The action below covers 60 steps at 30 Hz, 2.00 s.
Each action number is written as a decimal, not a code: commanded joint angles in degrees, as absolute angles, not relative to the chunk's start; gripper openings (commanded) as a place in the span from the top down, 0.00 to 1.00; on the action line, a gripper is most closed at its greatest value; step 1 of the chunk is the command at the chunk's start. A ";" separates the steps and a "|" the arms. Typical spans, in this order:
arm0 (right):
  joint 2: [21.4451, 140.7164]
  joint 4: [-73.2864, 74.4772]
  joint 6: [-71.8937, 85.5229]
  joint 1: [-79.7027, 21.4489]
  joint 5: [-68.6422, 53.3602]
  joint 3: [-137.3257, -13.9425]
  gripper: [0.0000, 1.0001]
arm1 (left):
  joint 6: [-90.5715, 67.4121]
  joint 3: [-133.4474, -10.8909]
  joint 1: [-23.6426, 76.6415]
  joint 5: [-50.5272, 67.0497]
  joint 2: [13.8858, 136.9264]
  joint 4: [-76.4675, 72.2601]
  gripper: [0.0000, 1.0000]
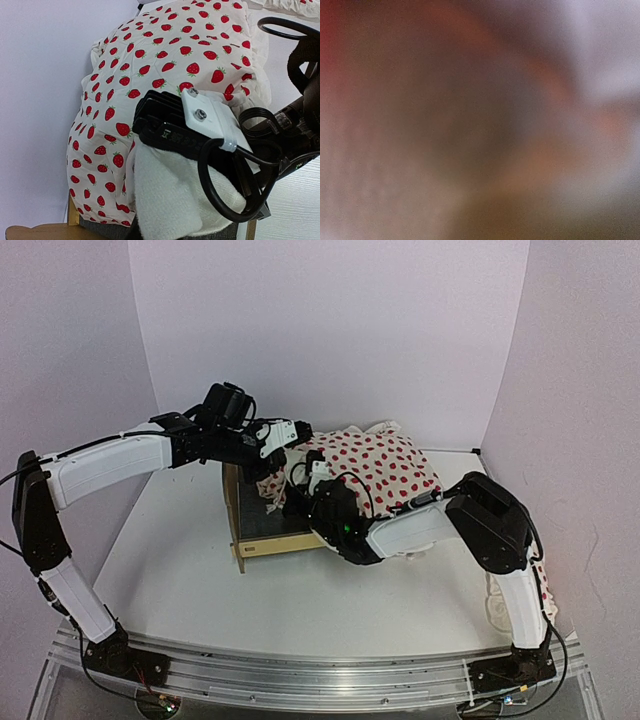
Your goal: Set up the pet bed
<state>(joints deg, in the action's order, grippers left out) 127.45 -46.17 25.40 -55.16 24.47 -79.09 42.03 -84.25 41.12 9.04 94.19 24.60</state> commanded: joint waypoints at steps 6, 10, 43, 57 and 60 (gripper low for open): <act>113.59 -36.38 23.57 -55.25 9.41 -72.77 1.00 | 41.64 -83.55 40.73 9.38 90.94 24.50 1.00; 107.89 -29.00 23.43 -56.28 5.09 -70.59 1.00 | 41.49 -82.64 40.54 9.09 90.77 23.91 1.00; 111.43 -10.32 23.98 -58.49 -3.09 -77.75 0.73 | 38.76 -79.94 40.51 16.23 91.24 24.05 1.00; 110.80 -5.06 29.08 -56.63 20.90 -77.32 0.85 | 35.60 -83.87 40.71 21.51 95.87 26.25 1.00; 110.67 -2.76 30.85 -53.96 18.60 -77.64 0.86 | 34.75 -84.39 40.90 22.60 96.52 25.95 1.00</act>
<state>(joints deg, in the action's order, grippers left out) 110.59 -5.98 28.33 -56.93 17.54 -75.48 36.78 -81.41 40.82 19.35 95.80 26.11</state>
